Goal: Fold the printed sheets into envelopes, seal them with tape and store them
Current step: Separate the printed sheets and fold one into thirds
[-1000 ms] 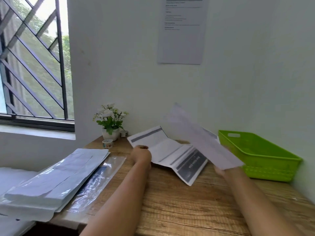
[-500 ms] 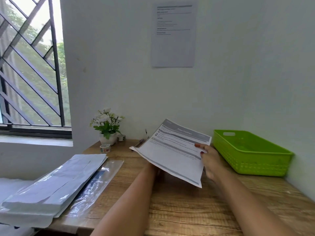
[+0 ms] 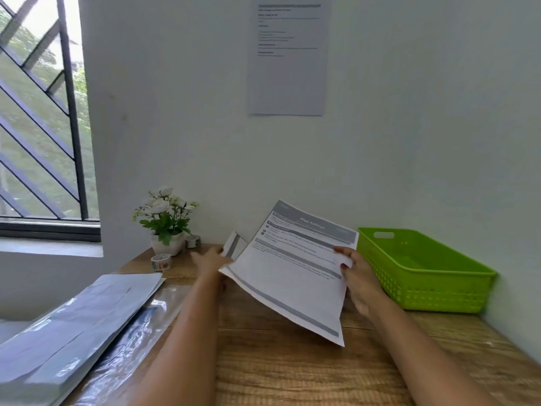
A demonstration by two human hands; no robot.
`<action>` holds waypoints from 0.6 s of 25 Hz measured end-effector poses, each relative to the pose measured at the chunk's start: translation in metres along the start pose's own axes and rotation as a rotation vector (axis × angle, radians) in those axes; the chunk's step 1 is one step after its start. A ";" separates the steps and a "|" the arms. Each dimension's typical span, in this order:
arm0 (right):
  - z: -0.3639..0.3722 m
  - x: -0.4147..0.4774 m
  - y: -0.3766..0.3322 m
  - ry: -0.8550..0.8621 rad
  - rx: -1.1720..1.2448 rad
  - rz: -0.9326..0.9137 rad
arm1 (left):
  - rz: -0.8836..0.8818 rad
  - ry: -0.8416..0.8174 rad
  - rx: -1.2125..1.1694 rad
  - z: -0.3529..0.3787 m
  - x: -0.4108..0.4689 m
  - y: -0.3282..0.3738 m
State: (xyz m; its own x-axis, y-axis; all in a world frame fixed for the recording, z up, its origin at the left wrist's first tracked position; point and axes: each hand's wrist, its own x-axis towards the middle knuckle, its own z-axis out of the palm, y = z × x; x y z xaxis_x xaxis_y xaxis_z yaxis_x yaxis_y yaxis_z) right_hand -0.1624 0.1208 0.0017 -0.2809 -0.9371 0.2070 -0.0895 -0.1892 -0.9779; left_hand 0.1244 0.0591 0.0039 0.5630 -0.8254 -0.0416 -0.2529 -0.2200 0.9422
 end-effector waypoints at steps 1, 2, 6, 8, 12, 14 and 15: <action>0.001 -0.002 -0.002 -0.009 0.009 -0.016 | -0.044 -0.118 -0.035 -0.008 -0.016 0.010; 0.002 -0.005 -0.004 -0.018 0.024 -0.029 | 0.037 -0.032 -0.038 -0.014 -0.019 0.010; 0.000 -0.023 -0.023 -0.103 0.088 -0.053 | 0.191 -0.506 -0.318 -0.029 -0.060 0.022; -0.001 -0.035 -0.028 -0.160 0.133 -0.053 | 0.278 -0.570 -0.294 -0.035 -0.075 0.024; -0.005 -0.051 -0.033 -0.206 0.254 -0.034 | 0.319 -0.628 -0.441 -0.041 -0.085 0.023; -0.012 -0.053 -0.039 -0.154 0.310 -0.043 | 0.277 -0.664 -0.419 -0.041 -0.094 0.021; -0.017 -0.054 -0.042 -0.136 0.318 -0.041 | 0.248 -0.682 -0.416 -0.041 -0.100 0.021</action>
State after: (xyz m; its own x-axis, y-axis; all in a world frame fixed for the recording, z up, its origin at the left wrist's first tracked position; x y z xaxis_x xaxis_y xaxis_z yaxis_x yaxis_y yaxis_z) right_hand -0.1595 0.1837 0.0318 -0.1513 -0.9533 0.2614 0.2105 -0.2895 -0.9338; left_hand 0.0949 0.1586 0.0418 -0.1046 -0.9876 0.1173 0.0800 0.1092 0.9908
